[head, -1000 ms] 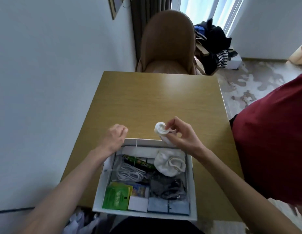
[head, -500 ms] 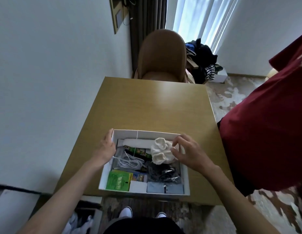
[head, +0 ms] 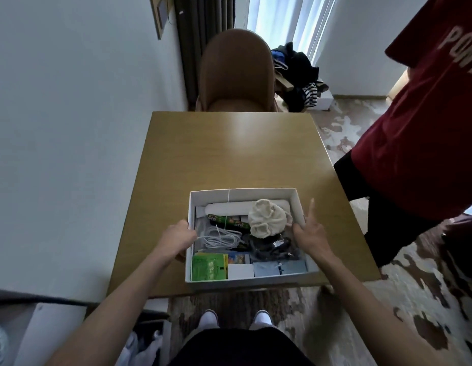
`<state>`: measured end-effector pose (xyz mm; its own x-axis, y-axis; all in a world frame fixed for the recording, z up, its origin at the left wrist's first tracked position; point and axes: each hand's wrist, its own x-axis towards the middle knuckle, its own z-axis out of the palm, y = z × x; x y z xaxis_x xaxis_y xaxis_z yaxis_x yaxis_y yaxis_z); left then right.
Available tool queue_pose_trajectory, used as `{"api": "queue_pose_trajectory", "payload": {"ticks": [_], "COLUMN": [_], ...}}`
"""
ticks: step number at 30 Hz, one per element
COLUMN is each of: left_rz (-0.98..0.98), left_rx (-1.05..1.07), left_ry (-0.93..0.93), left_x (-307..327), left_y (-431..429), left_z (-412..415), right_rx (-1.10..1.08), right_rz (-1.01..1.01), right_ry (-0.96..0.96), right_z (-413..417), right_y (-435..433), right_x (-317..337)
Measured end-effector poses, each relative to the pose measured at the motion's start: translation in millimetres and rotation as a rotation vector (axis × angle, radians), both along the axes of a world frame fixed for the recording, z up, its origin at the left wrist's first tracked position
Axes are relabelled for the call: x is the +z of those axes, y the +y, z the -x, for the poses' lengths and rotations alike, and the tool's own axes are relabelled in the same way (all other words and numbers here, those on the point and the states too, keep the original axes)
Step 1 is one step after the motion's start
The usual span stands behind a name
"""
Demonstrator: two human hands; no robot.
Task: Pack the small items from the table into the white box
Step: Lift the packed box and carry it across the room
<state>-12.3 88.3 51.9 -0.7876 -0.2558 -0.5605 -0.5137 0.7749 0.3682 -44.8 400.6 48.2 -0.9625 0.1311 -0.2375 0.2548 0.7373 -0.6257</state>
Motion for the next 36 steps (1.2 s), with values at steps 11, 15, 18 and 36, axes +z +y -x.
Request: {"api": "queue_pose_trajectory", "payload": {"ticks": [11,15,18,36], "left_rz": [-0.046,-0.086,-0.110,-0.141], "left_rx": [-0.091,-0.131,-0.166,-0.196], "left_ry": [0.084,0.099,0.095,0.086], "left_x": [11,17,25,45], "left_y": [-3,7,29,349], "left_z": [2,11,25,165], "right_rx": [-0.017,-0.040,-0.070,-0.184], "right_rz": [-0.279,-0.267,-0.268,-0.270], "right_ry": [-0.122,-0.119,-0.126,-0.110], "right_z": [-3,-10,-9,107], "right_y": [5,20,44,364], "right_x": [6,10,14,22]}}
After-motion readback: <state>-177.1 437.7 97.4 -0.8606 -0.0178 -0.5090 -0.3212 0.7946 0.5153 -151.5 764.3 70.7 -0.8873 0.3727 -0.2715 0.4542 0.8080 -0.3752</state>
